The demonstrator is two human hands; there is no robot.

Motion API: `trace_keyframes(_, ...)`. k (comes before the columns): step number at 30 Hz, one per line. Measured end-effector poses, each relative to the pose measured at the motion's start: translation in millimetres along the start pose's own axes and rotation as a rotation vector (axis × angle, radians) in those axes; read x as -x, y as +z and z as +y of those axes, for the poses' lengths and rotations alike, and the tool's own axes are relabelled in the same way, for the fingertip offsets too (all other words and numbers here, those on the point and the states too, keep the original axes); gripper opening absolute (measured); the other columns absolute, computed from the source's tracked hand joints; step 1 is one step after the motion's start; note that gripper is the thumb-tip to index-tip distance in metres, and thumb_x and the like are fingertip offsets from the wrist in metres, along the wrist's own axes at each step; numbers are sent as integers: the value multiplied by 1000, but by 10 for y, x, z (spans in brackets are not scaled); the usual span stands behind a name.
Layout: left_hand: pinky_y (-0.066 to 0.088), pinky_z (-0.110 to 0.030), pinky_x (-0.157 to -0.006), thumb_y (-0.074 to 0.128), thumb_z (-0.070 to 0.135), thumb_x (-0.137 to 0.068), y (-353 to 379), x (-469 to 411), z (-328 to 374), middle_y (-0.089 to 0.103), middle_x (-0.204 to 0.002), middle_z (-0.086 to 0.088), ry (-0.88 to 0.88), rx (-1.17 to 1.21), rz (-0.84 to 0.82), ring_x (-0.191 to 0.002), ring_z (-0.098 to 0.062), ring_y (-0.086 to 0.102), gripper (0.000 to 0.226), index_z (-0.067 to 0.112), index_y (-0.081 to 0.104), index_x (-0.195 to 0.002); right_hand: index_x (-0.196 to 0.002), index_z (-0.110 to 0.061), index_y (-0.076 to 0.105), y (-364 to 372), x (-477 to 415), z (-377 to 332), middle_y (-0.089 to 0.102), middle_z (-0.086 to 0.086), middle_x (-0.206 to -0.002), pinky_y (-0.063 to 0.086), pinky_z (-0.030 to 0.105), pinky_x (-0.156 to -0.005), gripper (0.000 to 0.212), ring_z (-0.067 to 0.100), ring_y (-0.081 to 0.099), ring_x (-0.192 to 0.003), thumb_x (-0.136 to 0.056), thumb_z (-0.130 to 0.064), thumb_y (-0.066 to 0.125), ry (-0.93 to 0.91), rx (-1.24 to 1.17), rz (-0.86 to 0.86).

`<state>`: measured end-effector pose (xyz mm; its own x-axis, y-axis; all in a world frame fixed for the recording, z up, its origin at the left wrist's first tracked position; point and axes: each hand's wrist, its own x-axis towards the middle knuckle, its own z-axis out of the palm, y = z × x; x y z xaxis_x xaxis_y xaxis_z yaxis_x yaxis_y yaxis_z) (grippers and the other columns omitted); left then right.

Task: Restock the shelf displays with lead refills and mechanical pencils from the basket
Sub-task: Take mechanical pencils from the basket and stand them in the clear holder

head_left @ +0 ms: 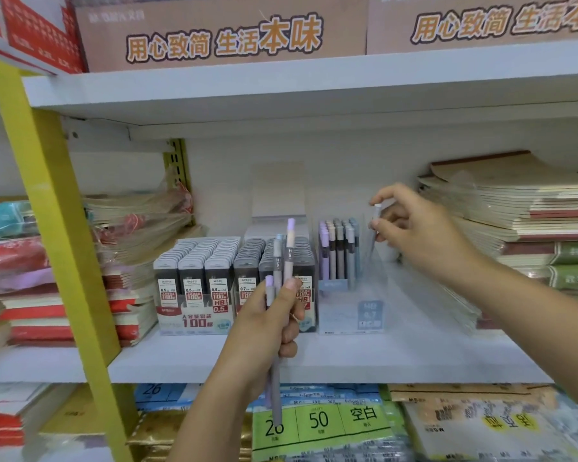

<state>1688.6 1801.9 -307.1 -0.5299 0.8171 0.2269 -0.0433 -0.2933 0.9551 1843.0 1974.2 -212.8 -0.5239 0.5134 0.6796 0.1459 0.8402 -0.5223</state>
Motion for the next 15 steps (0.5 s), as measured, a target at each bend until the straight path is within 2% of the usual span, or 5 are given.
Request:
trace_keyframes(3, 30, -21, -43, 64, 51, -77, 7, -17, -5, 57, -71, 1, 8, 22, 27, -48, -9, 35, 63, 1, 54, -114, -90, -39, 51, 71, 13, 52, 68, 0, -78, 55, 45, -74, 31, 20, 67, -76, -90, -10, 63, -4, 2, -15)
trace_keyframes(9, 32, -21, -44, 59, 40, -96, -38, -40, -20, 58, -70, 2, 8, -11, 54, -49, -9, 37, 33, 8, 57, -103, -96, -34, 55, 126, 63, 77, 68, -5, -75, 56, 42, -74, 21, 12, 67, -75, -90, -16, 64, -7, 12, -29)
trace_keyframes(13, 33, -22, -44, 59, 39, -97, -36, -42, -27, 57, -71, 1, 8, -36, 57, -49, -10, 38, 33, 7, 58, -102, -96, -41, 53, 127, 88, 25, 68, -9, -74, 57, 36, -72, 26, 6, 66, -73, -90, -19, 65, -43, 35, -32)
trace_keyframes(15, 33, -22, -45, 59, 40, -97, -33, -39, -30, 57, -73, -1, 6, -41, 55, -50, -11, 37, 35, 5, 57, -102, -96, -42, 52, 147, 106, -4, 68, -9, -73, 57, 39, -72, 27, 8, 66, -74, -89, -19, 66, -62, 28, -42)
